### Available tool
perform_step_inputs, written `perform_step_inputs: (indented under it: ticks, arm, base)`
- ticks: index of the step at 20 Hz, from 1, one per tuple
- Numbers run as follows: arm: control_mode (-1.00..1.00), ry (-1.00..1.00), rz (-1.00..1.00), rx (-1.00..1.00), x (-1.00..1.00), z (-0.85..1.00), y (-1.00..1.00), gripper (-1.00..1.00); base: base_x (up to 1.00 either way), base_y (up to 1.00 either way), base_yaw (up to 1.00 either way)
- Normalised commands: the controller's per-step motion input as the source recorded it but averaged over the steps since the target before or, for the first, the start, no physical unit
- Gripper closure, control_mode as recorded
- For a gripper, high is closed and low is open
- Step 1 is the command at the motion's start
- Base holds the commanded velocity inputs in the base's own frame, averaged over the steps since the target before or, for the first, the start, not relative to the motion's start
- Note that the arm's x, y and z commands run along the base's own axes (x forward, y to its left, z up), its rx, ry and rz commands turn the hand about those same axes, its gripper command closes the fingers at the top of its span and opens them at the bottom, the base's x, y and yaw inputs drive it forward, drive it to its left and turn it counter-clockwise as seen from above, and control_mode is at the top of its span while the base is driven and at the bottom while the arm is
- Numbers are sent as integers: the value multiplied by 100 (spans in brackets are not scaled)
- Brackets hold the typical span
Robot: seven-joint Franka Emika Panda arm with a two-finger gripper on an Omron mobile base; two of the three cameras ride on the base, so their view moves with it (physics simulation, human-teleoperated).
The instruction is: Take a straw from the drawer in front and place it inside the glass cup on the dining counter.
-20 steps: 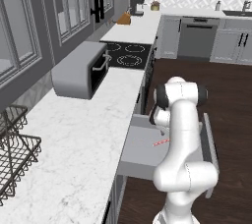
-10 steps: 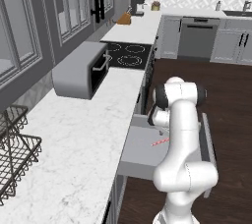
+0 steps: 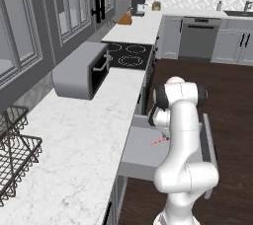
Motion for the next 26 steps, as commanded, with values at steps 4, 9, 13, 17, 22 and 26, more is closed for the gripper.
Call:
perform_step_inputs:
  ticks: [4, 9, 13, 17, 22, 26]
  arm:
    - [-100, 4, -8, 0, -4, 1, 0, 100]
    - [-100, 0, -4, 0, -30, 52, 0, 100]
    - [-100, -5, 0, 0, -41, 67, -4, 100]
    - [-100, -18, 6, 0, -64, 96, -6, 100]
    - [-100, -38, 28, 0, -33, 100, -23, 100]
    - [-100, -29, 35, 0, -7, 100, -27, 100]
  base:
    - [0, 0, 0]
    - [0, 0, 0]
    - [0, 0, 0]
    - [0, 0, 0]
    - [0, 0, 0]
    - [0, 0, 0]
